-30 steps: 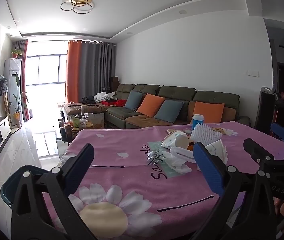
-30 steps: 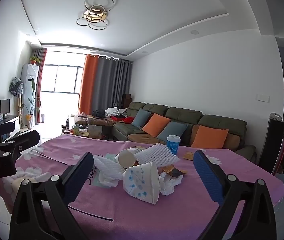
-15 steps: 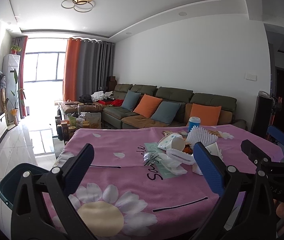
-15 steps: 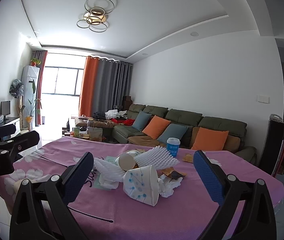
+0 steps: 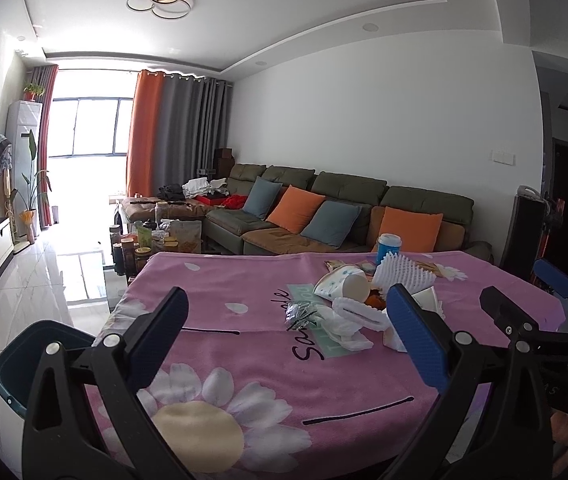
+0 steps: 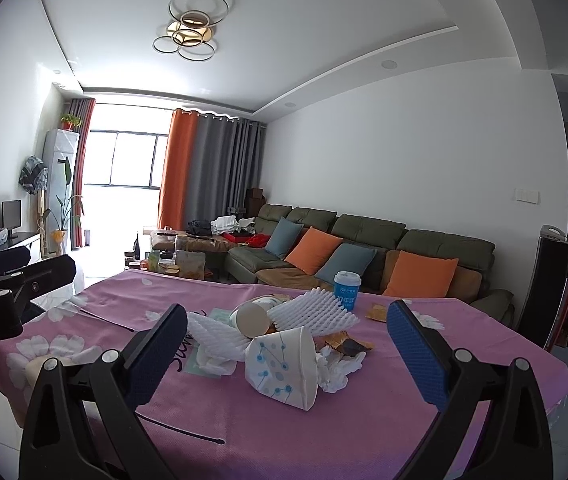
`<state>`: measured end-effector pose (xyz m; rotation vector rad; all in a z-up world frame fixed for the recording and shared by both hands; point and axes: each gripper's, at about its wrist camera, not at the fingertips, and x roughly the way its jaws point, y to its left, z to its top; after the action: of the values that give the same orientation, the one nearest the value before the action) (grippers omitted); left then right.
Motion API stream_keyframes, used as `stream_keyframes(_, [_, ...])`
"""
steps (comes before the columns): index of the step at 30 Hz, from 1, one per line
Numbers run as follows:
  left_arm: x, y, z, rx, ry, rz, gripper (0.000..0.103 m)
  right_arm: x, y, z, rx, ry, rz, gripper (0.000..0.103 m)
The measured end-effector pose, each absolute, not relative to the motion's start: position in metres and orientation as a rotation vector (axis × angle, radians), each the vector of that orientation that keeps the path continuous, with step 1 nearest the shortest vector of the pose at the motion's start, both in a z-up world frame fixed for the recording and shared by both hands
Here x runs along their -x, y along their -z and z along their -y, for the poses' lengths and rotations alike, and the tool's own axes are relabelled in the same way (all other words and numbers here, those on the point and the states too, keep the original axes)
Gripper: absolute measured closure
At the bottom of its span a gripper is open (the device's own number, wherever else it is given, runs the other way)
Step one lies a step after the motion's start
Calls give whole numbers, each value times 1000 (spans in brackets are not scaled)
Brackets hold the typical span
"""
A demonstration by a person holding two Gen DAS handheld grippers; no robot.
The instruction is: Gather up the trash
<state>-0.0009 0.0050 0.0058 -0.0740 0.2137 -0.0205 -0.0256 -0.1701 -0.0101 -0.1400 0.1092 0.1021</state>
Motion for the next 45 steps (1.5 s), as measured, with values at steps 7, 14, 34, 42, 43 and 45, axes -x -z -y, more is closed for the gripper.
stream_keyframes(7, [0,-6,-4,75,8,-209,5,24,9,172,134,-101,-116,7])
stream_keyframes(14, [-3,-6,-3,74,9,-205,5,23,9,172,135,-96,-120,7])
stream_keyframes(34, [-4,-5,-7,86,8,-210,5,18,10,172,132,-91,-135,7])
stream_keyframes(42, [-8,-7,-5,84,13,-210,5,10,9,174,127,-91,-147,7])
stream_keyframes(43, [-10,-7,-5,83,14,-211,5,9,9,174,127,-92,-148,7])
stream_keyframes(45, [-15,-8,-4,82,14,-215,5,7,9,174,127,-93,-152,7])
